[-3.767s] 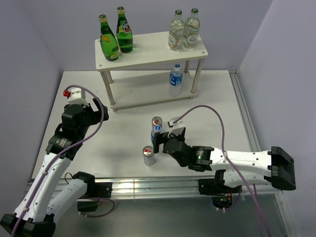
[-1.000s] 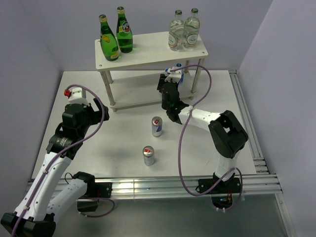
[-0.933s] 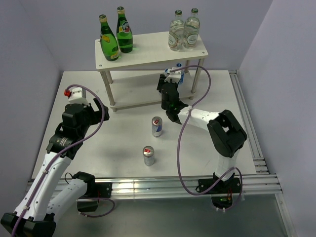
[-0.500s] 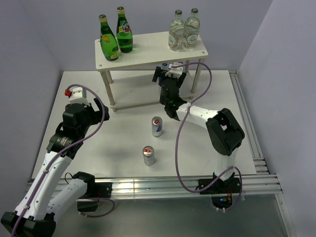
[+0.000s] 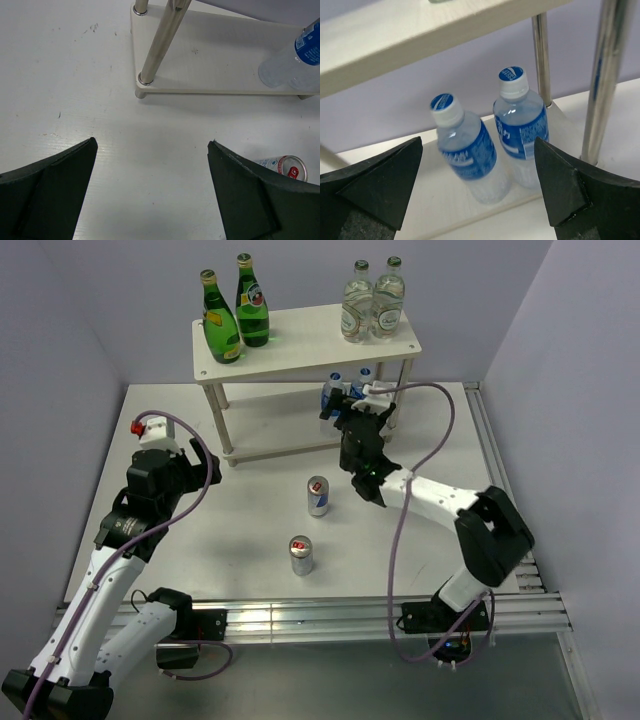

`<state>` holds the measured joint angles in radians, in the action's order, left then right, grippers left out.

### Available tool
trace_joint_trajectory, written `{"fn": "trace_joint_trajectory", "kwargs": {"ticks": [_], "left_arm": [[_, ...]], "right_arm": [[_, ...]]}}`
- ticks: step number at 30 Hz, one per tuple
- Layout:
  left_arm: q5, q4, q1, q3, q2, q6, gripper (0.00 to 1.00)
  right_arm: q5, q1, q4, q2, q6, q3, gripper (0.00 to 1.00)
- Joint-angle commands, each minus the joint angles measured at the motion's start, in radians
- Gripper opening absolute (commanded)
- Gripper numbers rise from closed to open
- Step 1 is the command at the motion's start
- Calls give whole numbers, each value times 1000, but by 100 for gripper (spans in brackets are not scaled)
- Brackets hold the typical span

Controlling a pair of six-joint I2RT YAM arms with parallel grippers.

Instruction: Place and organize the beverage onto the shelf

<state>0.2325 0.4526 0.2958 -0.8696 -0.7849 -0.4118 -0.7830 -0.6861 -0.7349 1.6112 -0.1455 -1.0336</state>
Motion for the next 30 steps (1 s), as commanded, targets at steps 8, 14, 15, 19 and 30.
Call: {"fn": "trace_joint_trajectory", "kwargs": {"ticks": [8, 14, 15, 19, 30], "left_arm": [[-4, -32, -12, 0, 15, 13, 99], [-12, -34, -21, 1, 26, 11, 99], [-12, -32, -21, 0, 27, 11, 99], [-9, -31, -23, 3, 33, 10, 99], [-12, -31, -23, 1, 35, 11, 99]], "right_arm": [[19, -179, 333, -395, -252, 265, 99], [86, -323, 445, -402, -345, 334, 99], [97, -328, 463, -390, -364, 333, 99], [129, -346, 482, -324, -423, 343, 99], [99, -348, 482, -139, -462, 270, 99]]}}
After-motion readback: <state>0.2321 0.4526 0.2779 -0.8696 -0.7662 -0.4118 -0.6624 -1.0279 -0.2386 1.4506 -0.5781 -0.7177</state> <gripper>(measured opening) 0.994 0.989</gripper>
